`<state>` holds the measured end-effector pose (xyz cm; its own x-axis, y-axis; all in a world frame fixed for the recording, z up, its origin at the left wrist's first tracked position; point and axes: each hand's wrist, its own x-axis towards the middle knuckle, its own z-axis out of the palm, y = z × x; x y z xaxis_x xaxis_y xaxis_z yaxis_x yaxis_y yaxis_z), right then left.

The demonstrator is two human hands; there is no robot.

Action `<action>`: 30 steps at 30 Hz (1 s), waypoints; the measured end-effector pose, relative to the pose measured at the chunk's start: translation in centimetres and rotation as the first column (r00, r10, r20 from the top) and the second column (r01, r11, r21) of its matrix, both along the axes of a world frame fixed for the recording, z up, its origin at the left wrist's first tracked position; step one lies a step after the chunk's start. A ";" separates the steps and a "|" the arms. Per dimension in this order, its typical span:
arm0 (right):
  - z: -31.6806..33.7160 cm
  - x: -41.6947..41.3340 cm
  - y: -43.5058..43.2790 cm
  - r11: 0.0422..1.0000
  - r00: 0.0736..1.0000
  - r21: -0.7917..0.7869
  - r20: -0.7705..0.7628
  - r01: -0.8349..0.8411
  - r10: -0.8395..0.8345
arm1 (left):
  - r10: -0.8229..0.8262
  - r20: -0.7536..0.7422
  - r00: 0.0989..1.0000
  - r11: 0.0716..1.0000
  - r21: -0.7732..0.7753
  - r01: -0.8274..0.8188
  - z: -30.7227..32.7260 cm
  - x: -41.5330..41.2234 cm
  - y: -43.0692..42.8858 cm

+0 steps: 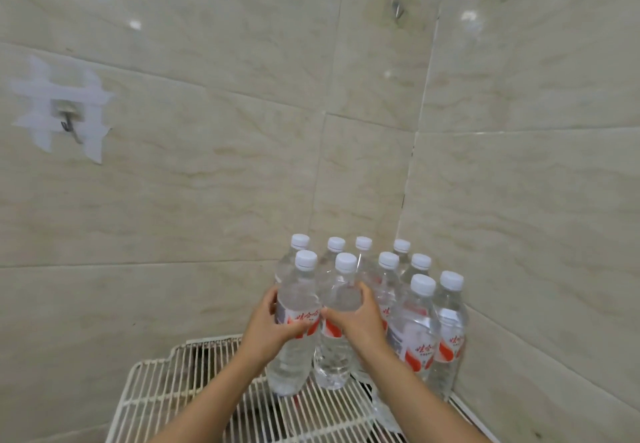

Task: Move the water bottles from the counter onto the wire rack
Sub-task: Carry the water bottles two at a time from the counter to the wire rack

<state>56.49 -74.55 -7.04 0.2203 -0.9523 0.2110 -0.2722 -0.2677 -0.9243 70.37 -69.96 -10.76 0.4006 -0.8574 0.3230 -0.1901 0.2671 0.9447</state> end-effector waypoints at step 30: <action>-5.6 -4.4 5.2 0.954 0.896 -0.169 -0.416 -0.248 0.159 | 0.230 0.237 0.944 0.905 0.304 -0.297 -2.0 -2.9 3.8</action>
